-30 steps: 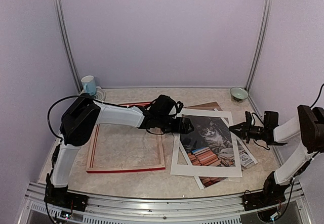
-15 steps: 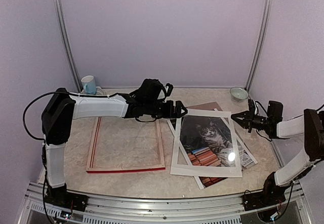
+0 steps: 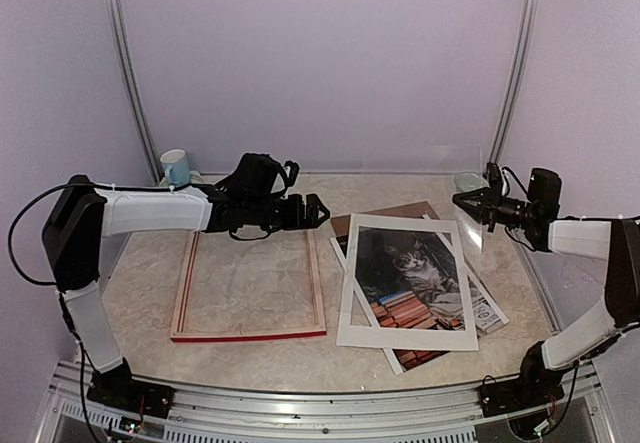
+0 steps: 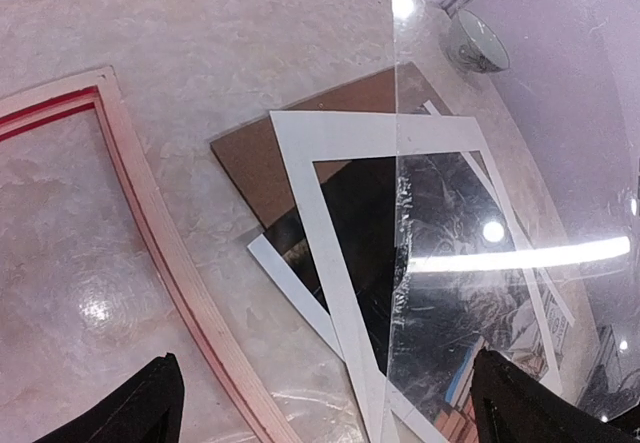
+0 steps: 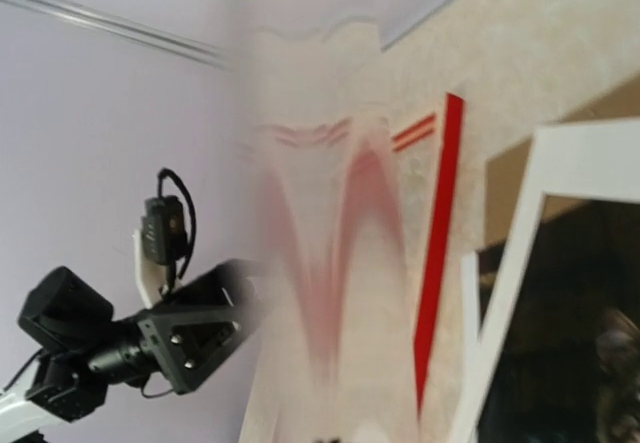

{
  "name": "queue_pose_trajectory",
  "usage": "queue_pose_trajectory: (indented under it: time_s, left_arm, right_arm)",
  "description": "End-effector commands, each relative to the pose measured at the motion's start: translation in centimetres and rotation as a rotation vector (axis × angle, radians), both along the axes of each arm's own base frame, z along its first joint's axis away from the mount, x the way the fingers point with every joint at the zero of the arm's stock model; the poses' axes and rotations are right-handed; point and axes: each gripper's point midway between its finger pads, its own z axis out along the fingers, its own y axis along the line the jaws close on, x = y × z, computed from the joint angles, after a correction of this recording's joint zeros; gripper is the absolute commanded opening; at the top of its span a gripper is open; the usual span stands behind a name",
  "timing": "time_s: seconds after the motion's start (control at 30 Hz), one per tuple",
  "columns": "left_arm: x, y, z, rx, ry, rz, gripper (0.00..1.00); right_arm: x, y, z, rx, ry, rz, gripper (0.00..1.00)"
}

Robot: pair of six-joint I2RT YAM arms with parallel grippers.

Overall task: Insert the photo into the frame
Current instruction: Pick up the glass panel from the mat board, then place the glass panel at the frame body.

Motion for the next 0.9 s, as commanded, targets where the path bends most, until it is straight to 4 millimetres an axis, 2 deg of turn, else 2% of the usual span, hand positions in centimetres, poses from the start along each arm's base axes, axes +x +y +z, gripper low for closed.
queue_pose_trajectory:
  time_s: [0.0, 0.1, 0.33, 0.63, 0.8, 0.87]
  left_arm:
    - [0.2, 2.7, 1.1, 0.015, -0.035, 0.050, 0.99]
    - [0.1, 4.9, 0.2, 0.042, -0.023, 0.091, 0.99]
    - [-0.2, 11.1, -0.6, 0.064, -0.012, 0.222, 0.99]
    - [-1.0, 18.6, 0.7, 0.045, -0.046, 0.441, 0.99]
    - [-1.6, 21.1, 0.9, 0.035, -0.055, 0.519, 0.99]
    - [-1.7, 21.8, 0.6, 0.034, -0.047, 0.541, 0.99]
  right_arm:
    - [0.4, 1.4, 3.7, 0.003, -0.082, 0.035, 0.00]
    - [0.8, 2.5, 4.8, 0.007, -0.102, 0.059, 0.00]
    - [1.1, 7.1, 7.3, 0.023, -0.144, 0.168, 0.00]
    - [1.7, 13.1, 8.3, 0.053, -0.155, 0.296, 0.00]
    - [1.6, 16.3, 8.7, 0.070, -0.161, 0.361, 0.00]
    - [1.9, 17.4, 8.3, 0.072, -0.150, 0.375, 0.00]
